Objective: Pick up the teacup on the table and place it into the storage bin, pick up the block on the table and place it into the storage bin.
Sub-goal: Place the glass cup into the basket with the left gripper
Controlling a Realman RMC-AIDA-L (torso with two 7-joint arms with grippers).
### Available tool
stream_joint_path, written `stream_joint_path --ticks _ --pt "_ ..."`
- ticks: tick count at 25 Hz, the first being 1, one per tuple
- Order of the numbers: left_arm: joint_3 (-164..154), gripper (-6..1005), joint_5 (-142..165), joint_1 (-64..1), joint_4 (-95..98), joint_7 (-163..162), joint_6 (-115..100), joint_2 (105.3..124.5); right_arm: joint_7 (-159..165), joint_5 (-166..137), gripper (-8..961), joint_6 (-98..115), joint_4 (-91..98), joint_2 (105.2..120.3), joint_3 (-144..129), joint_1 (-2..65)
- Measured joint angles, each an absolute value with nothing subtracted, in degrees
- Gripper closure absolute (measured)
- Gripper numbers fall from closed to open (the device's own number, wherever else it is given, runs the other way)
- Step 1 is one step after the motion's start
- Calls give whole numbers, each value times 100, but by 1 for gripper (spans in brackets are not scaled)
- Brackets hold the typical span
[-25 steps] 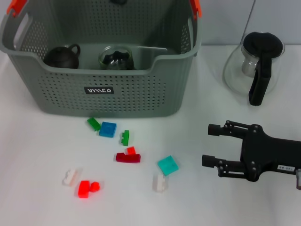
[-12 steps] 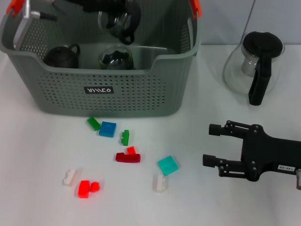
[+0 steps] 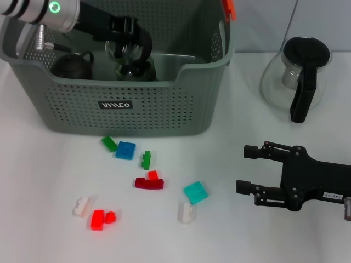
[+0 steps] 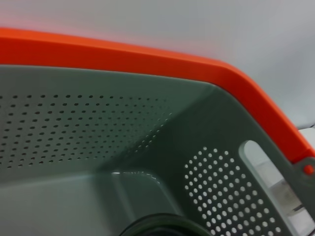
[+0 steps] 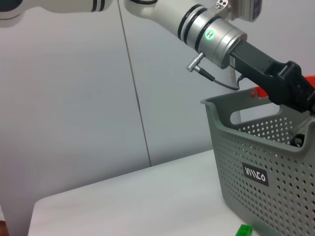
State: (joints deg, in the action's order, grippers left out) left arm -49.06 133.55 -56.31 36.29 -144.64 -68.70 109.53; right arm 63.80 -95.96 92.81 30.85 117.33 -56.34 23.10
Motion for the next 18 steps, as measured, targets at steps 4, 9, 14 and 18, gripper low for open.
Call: stream_joint_path --ticks 4,9,14,18 --pt "-5044 955 13363 -5640 3585 -14491 -6676 10996 6380 -9598 131 9280 3052 11726 -5634 2311" --pt "-5101 949 13455 -5715 3384 -14526 -6546 11000 6382 -9598 131 9281 3050 11724 -5634 2309" --pt "-5067 943 13517 -5725 3332 -14602 -6471 10993 6381 -9598 131 9304 3050 11716 -5633 2308" --pt "-5044 806 13518 -5716 3350 -14668 -6484 10975 6381 -9598 131 9307 3050 11716 -5633 2312"
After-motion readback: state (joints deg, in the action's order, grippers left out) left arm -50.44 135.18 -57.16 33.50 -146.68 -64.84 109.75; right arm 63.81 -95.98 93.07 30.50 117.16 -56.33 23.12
